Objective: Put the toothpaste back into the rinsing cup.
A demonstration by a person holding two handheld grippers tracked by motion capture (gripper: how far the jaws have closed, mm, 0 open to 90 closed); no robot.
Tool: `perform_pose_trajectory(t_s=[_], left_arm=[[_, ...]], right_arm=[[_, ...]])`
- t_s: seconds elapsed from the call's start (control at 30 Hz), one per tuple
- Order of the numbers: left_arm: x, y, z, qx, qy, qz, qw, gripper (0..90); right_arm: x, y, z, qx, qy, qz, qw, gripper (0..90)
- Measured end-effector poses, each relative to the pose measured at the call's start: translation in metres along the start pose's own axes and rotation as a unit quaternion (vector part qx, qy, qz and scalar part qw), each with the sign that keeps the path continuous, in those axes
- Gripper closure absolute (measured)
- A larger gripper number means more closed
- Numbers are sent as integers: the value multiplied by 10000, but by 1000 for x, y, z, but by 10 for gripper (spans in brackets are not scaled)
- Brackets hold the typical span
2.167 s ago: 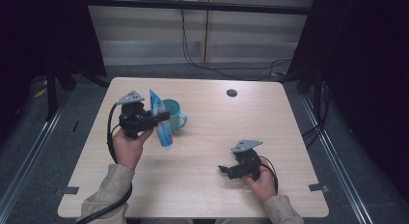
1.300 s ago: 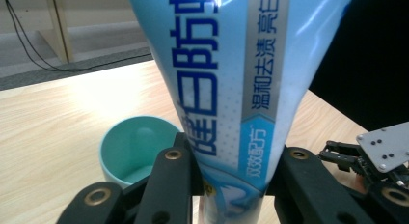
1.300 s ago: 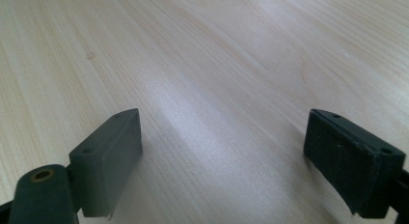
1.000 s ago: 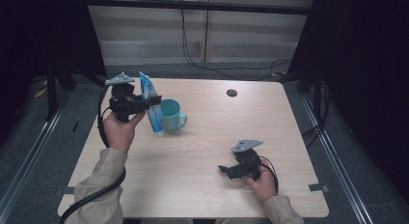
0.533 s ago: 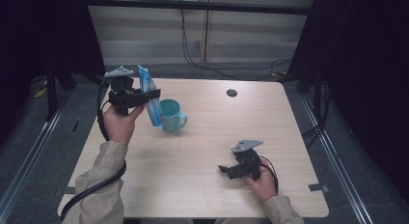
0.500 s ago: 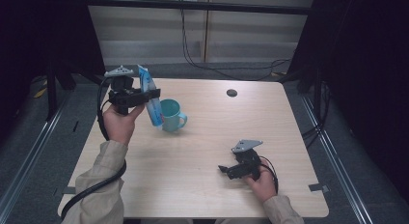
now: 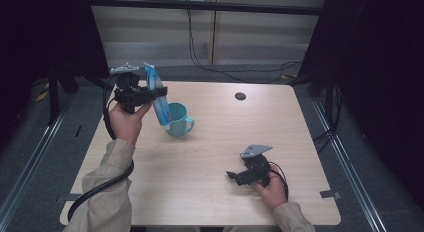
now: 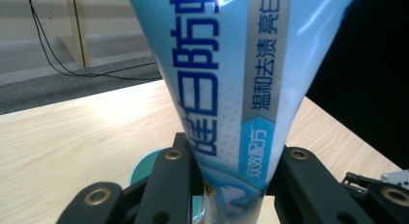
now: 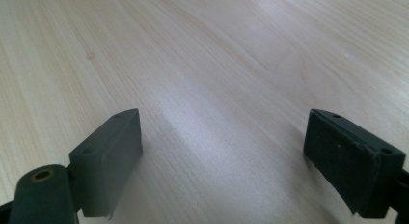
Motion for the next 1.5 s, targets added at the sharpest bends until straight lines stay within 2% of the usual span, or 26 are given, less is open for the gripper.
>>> perform_pose_trajectory(t_s=[0.6,1.5], left_arm=[[-7,13,-14,72,145,70,9998,744],[-18,18,-38,-33,248,75,9997,743]], right_arm=[[0,0,0,5,8,-1,10000,131],[0,0,0,5,17,-7,10000,131]])
Point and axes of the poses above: each handheld gripper's, and its own axes: z roughly backward along the jaws, y roughly out of its top, x roughly to its right, the point moved 4 cm from there along -z, roughly forward along the jaws, and after that the axes turned 9 degrees about -z, right-handed, at the moved point
